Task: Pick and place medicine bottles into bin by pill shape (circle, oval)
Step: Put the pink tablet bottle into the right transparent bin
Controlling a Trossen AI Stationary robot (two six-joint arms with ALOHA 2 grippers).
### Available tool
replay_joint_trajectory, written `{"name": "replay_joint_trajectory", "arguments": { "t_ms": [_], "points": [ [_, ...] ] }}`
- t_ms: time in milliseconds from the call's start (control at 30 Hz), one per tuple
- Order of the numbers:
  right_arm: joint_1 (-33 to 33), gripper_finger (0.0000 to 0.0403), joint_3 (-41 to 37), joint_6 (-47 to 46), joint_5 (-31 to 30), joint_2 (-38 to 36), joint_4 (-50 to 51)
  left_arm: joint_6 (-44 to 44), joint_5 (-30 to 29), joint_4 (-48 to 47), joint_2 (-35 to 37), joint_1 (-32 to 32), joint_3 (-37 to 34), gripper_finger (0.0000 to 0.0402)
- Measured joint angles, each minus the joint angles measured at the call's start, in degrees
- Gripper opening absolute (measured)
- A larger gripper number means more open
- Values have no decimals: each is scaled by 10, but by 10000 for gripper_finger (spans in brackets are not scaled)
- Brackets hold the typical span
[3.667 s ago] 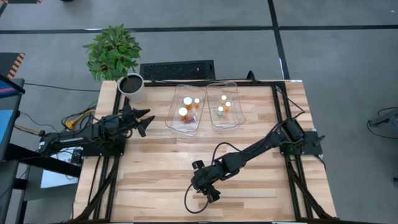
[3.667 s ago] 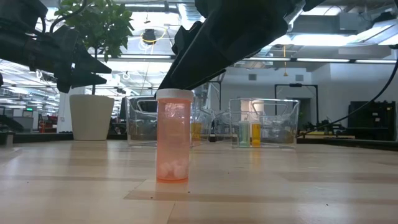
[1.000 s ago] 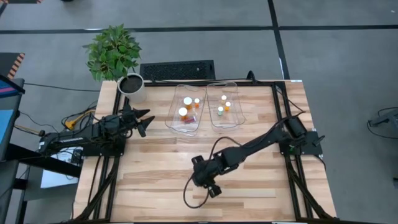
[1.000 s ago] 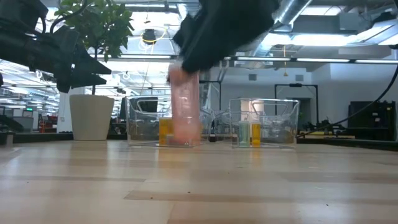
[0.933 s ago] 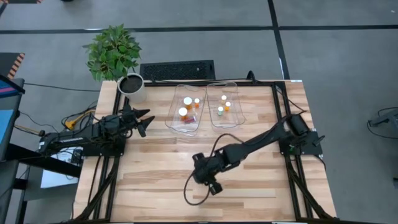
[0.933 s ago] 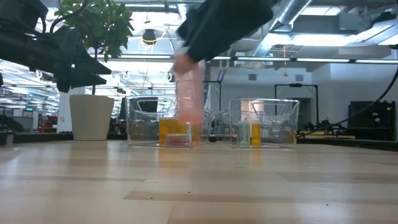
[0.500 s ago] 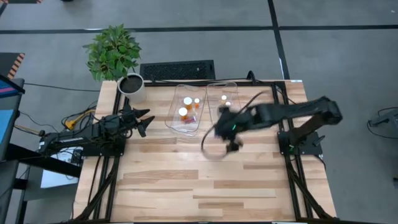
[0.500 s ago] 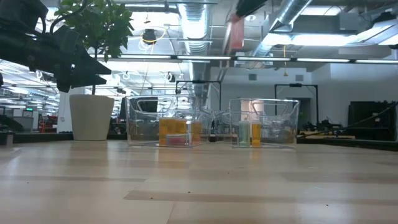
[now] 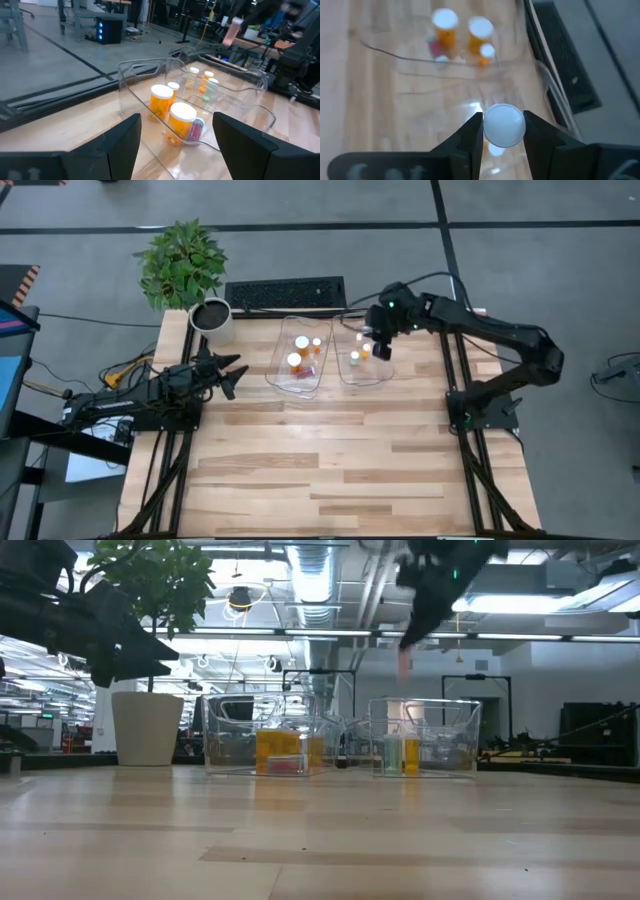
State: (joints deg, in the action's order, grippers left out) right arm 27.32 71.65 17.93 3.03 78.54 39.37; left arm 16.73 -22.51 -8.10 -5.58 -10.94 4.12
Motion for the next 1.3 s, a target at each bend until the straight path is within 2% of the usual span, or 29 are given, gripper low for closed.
{"name": "replay_joint_trajectory", "arguments": {
  "t_ms": [167, 400, 633, 733, 1300],
  "points": [
    [46, 131, -76, -13, 52, 21, -40, -4, -8, 0, 0, 0, 0, 240],
    [40, 128, -124, -9, 73, 63, -69, -11, -17, 0, 0, 0, 0, 240],
    [38, 132, -170, -5, 89, 92, -152, -11, -24, 0, 0, 0, 0, 240],
    [44, 130, -179, -8, 91, 101, -180, -14, -24, 0, 0, 0, 0, 240],
    [58, 133, -203, -9, 107, 118, -195, -15, -38, 0, 0, 0, 0, 240]
  ]
}}
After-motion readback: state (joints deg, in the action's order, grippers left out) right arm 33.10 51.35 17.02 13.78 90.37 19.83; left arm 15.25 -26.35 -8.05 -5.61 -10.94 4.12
